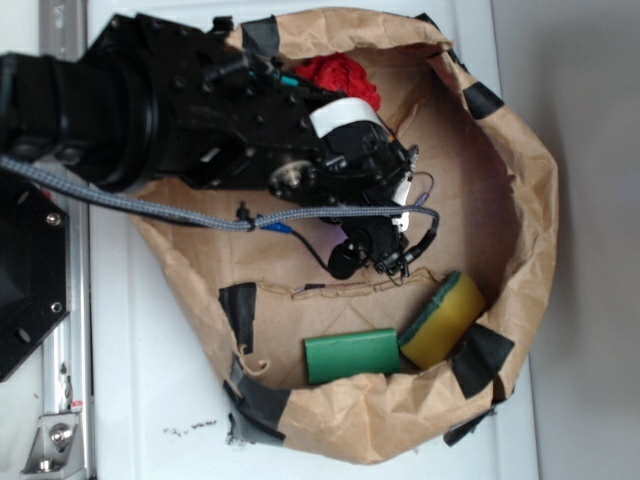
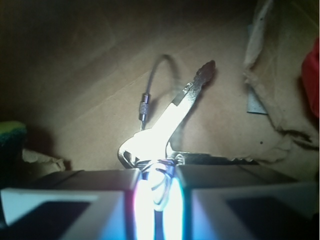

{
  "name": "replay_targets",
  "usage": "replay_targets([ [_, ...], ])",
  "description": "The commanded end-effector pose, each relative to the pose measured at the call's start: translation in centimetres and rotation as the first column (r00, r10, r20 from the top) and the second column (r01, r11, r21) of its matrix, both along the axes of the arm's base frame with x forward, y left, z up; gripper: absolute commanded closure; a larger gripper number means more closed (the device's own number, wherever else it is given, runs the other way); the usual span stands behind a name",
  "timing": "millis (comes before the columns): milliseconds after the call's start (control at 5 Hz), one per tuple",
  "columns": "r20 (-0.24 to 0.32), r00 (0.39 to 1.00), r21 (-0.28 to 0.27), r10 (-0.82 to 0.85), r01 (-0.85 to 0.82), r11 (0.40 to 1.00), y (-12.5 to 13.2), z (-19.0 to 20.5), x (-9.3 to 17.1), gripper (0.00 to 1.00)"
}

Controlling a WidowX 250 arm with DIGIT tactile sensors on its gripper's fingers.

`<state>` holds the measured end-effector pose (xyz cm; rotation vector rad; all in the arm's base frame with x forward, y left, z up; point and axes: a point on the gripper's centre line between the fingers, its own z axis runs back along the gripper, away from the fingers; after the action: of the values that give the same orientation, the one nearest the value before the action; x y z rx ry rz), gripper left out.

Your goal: Grab the silver keys.

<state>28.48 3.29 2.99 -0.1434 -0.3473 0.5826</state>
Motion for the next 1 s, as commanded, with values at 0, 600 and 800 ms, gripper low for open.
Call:
replay_targets([
  [0, 0.052, 0.999, 0.023, 0.017, -0.018, 1.000, 0.3, 1.4, 1.3, 1.00],
  [600, 0.069, 0.997, 0.005, 0.023, -0.024, 1.000, 0.6, 3.3, 1.0, 1.00],
  [800, 0.177, 0.983, -0.098, -0.047, 0.065, 0.993, 0.9, 8.3, -0.9, 1.00],
])
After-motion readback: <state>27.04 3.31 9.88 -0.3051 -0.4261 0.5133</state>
